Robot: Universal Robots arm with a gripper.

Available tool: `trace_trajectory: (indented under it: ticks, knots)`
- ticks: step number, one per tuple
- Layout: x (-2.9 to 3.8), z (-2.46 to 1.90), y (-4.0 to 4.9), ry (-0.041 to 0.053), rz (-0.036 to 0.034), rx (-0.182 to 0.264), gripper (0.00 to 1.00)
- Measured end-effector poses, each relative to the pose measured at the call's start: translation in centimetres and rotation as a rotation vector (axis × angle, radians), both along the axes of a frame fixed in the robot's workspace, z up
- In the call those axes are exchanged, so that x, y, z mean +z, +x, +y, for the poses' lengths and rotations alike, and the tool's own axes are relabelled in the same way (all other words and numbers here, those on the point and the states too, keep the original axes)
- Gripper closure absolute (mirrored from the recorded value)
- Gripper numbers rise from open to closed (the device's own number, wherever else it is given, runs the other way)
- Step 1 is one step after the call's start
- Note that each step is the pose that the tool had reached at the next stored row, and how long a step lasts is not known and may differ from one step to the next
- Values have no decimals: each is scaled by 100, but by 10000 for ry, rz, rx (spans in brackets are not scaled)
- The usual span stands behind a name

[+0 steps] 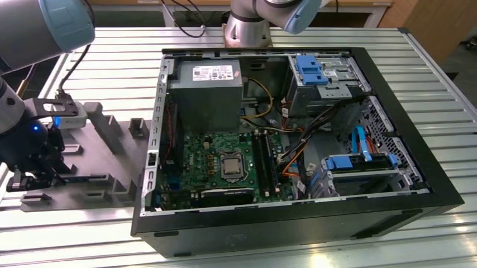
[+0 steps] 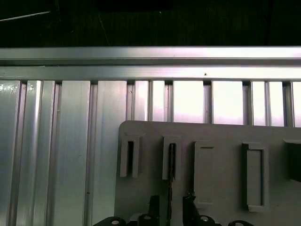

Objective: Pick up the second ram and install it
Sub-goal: 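Pick up the second ram and move it above second insertion slot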

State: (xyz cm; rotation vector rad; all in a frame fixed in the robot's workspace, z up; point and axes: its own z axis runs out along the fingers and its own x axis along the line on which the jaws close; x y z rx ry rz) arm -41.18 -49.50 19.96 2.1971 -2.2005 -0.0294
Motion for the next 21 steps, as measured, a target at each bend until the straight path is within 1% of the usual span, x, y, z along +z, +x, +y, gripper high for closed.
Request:
trace_trajectory:
  ticks: [4, 5, 6, 7, 15, 21]
  knots:
    - [1, 0, 0, 0, 0, 0, 68]
    - [2, 0, 0, 0, 0, 0, 75]
    - [2, 0, 0, 1, 0, 0, 75]
    - [2, 0, 0, 0, -1, 0, 81]
    - [3, 0, 27, 0, 0, 1, 81]
    - [3, -2, 29, 0, 1, -1, 81]
